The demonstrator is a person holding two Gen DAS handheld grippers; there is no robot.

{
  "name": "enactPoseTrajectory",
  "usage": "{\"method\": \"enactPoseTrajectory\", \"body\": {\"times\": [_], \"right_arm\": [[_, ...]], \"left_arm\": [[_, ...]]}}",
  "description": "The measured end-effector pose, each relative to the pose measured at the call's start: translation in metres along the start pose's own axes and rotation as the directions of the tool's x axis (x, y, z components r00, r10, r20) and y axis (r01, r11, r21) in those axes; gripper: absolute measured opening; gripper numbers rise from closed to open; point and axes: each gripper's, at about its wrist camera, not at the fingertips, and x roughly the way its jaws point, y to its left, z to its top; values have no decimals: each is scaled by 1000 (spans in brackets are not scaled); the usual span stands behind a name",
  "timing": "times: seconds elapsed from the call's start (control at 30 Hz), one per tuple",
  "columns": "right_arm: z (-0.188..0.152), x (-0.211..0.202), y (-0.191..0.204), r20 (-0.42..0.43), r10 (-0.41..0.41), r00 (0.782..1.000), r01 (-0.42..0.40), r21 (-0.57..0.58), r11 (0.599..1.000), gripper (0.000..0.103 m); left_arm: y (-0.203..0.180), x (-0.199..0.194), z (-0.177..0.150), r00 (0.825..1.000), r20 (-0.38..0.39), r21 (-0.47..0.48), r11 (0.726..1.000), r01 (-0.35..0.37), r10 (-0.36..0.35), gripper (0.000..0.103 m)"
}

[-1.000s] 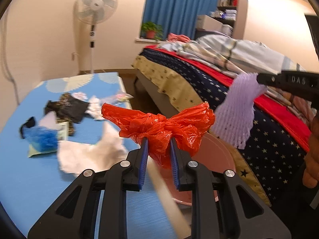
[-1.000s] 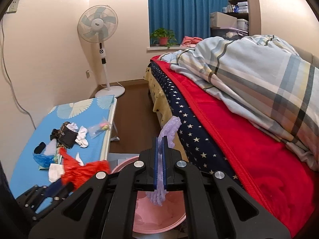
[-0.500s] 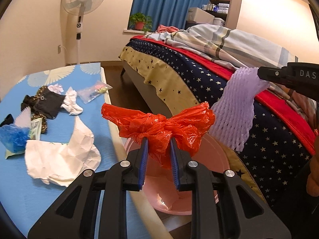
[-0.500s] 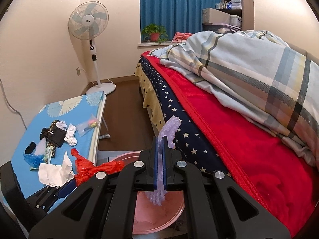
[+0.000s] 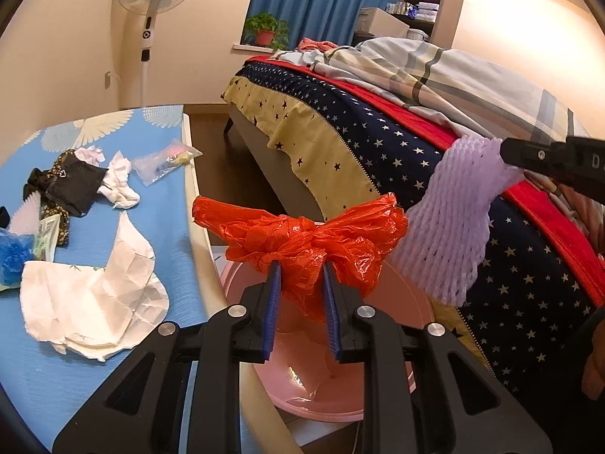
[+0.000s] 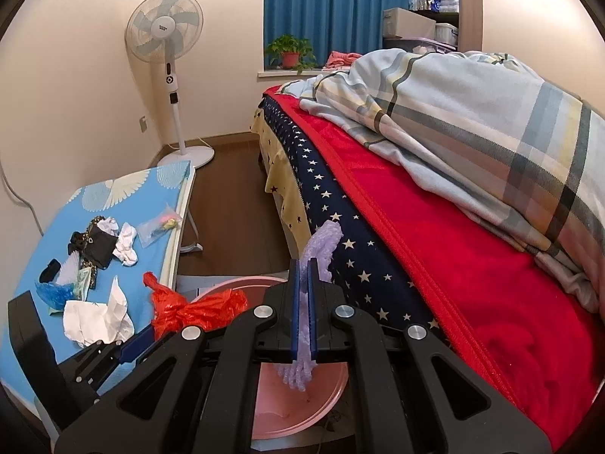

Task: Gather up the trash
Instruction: 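Carry the red bag and lilac sleeve to the pink bin and release both, then grasp the patterned scarf with the left tool while the right tool grasps white tissue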

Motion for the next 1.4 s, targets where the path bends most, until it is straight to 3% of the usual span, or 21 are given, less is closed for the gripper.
{"method": "enactPoseTrajectory", "body": {"times": [0.27, 0.37, 0.4, 0.5, 0.53, 0.83, 1.1, 1.4], "right_arm": [[0, 2, -2, -6, -7, 1000, 7, 10, 1000, 7], [-1, 2, -2, -10, -11, 1000, 11, 17, 1000, 9], [-1, 2, -3, -11, -12, 1000, 12, 19, 1000, 13], [-1, 1, -4, -5, -23, 1000, 23, 29, 999, 37], [-1, 0, -5, -1, -24, 1000, 24, 33, 999, 39], [-1, -6, -8, 14, 11, 1000, -11, 69, 998, 40], [6, -28, 2, 127, 77, 989, -87, 81, 993, 40], [47, -46, 33, 165, 235, 958, -243, 33, 969, 40]], "left_arm": [[-2, 2, 1, 1000, -11, -5, 1000, 25, -25, 24], [-1, 0, 2, 1000, -8, -9, 1000, 29, -29, 36], [-1, -1, 2, 1000, -3, -11, 1000, 29, -29, 39], [1, -4, 3, 1000, 2, -15, 1000, 26, -26, 39], [1, -5, 4, 1000, 5, -18, 999, 26, -26, 39], [7, -27, 9, 999, 37, -20, 1000, 16, -16, 39], [22, -79, 35, 993, 112, -26, 999, -26, 29, 40], [60, -160, 100, 962, 257, -38, 995, -90, 97, 39]]}}
